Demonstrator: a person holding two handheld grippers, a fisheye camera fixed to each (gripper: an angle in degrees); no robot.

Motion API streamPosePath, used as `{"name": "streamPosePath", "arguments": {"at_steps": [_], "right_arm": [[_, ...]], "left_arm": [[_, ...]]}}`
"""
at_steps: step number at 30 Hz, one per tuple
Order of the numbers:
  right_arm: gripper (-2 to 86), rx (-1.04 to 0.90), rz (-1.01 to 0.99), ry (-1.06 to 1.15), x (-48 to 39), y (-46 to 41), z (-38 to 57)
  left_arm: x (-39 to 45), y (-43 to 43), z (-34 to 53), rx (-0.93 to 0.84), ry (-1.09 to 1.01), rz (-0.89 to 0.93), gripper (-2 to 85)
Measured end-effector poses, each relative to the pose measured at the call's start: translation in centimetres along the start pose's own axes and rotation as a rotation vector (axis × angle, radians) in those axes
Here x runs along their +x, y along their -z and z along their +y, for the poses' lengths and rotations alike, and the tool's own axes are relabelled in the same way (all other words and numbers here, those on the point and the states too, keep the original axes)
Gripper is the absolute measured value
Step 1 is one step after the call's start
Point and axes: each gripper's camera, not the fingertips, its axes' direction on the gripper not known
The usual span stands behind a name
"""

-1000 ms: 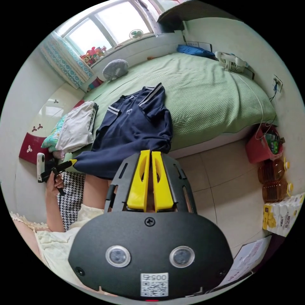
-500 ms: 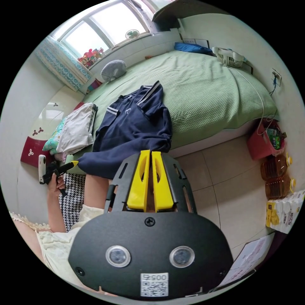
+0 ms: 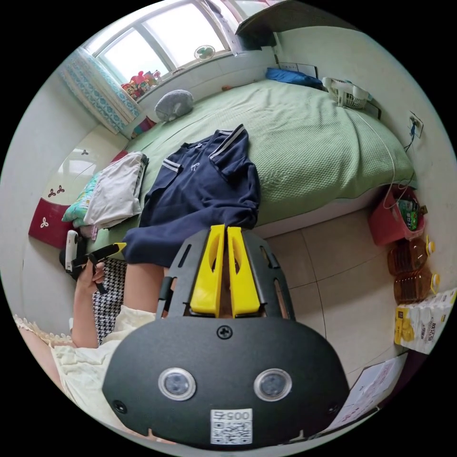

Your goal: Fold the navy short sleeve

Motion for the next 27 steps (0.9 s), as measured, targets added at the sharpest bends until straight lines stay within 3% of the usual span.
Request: {"name": "streamPosePath", "arguments": {"at_steps": [20, 27], "right_arm": [[-1.6, 0.002, -0.001, 0.017, -3.0, -0.7, -1.7], [-1.6, 0.020, -0.020, 0.017, -4.3, -1.0, -4.0]], "left_arm": [[2.1, -1.9, -4.4, -0.026, -0.053, 0.019, 3.0], [4.0, 1.2, -7.6, 0.067, -0.102, 0.005, 2.5]]}}
